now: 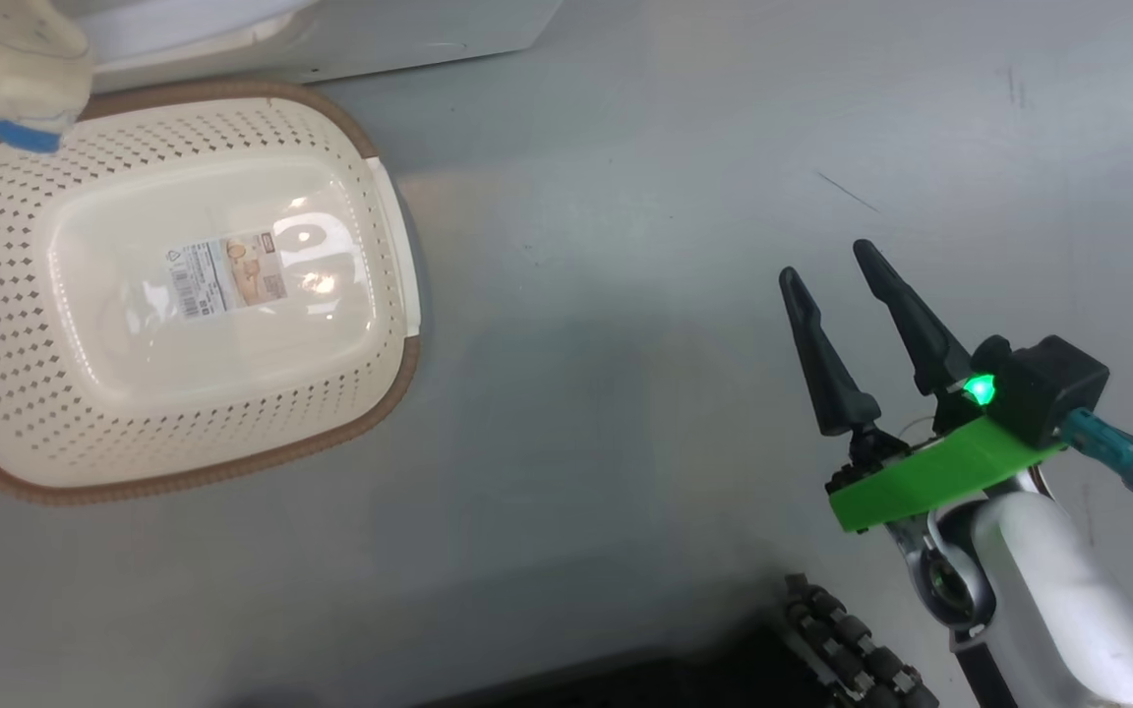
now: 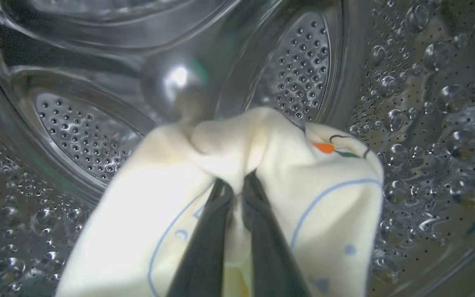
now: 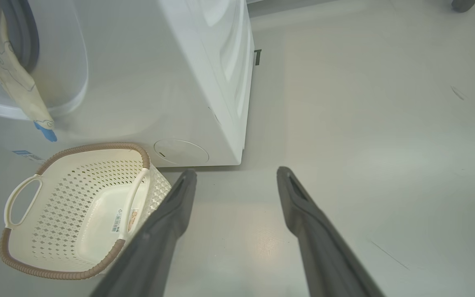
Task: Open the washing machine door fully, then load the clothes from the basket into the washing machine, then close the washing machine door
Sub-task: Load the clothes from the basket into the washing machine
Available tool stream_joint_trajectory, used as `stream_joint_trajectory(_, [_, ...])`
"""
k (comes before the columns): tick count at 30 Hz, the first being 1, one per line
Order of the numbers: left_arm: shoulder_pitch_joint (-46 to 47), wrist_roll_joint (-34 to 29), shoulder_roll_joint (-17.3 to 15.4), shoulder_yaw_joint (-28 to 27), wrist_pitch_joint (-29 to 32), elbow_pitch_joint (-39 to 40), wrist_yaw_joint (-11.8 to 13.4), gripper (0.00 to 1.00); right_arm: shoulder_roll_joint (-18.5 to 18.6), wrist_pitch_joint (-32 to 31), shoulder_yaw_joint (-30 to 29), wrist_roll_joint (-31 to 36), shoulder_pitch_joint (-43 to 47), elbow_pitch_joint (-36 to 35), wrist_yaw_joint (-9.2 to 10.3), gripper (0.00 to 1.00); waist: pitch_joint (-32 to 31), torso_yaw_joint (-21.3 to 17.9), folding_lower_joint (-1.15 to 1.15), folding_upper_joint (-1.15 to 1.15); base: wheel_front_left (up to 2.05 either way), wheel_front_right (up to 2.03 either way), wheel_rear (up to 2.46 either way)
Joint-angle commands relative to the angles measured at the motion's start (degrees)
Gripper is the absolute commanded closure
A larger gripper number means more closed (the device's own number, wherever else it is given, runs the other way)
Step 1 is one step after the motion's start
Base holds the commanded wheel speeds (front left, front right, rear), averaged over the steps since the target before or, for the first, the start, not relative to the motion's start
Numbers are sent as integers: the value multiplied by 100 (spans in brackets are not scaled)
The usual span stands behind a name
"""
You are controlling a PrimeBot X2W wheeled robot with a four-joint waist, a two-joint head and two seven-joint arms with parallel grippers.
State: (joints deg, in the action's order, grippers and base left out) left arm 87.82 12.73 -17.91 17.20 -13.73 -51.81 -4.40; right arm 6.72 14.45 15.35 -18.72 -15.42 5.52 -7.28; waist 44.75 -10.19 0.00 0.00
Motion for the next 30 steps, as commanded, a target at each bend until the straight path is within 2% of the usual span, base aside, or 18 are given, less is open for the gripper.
stream_joint_trajectory(1, [237, -60, -277, -49, -85, 243, 46, 100, -3, 55, 121, 6, 227, -145, -21, 0, -4, -10, 0, 0, 0, 0, 0])
stream_joint_trajectory(3, [227, -104, -296, -53, -117, 379, 55, 100, -8, 55, 124, -4, 230, -141, -21, 0, -17, -12, 0, 0, 0, 0, 0])
stream_joint_trajectory(10, [-64, -337, -438, -300, -125, 1682, 169, 100, -11, 55, 151, -10, 141, -139, -21, 0, 42, -49, 0, 0, 0, 0, 0])
stream_joint_trajectory(14, [-281, -260, -389, -405, -126, 1431, 123, 100, -2, 55, 162, -25, 123, -97, -21, 0, -4, -54, 0, 0, 0, 0, 0])
stream_joint_trajectory(15, [-310, -212, -358, -436, -126, 1297, 111, 97, 0, 55, 165, -29, 131, -87, -21, 0, -24, -50, 0, 0, 0, 0, 0])
stream_joint_trajectory(17, [-333, -159, -323, -471, -126, 1030, 104, 15, -1, 55, 171, -30, 140, -79, -21, 0, -54, -42, 0, 0, 0, 0, 0])
stream_joint_trajectory(18, [-314, -118, -290, -494, -126, 920, 93, 0, 2, 55, 167, -31, 140, -79, -21, 0, -63, -33, 0, 0, 0, 0, 0])
stream_joint_trajectory(24, [-325, -39, -153, -504, -126, 479, 46, 0, 32, 55, 112, -31, 115, -76, -21, 0, -152, 43, 0, 0, 0, 0, 0])
stream_joint_trajectory(30, [-522, 98, 13, -601, -127, 121, 152, 0, 60, 55, 54, -28, 96, -60, -21, 0, -324, 137, 0, 0, 0, 0, 0])
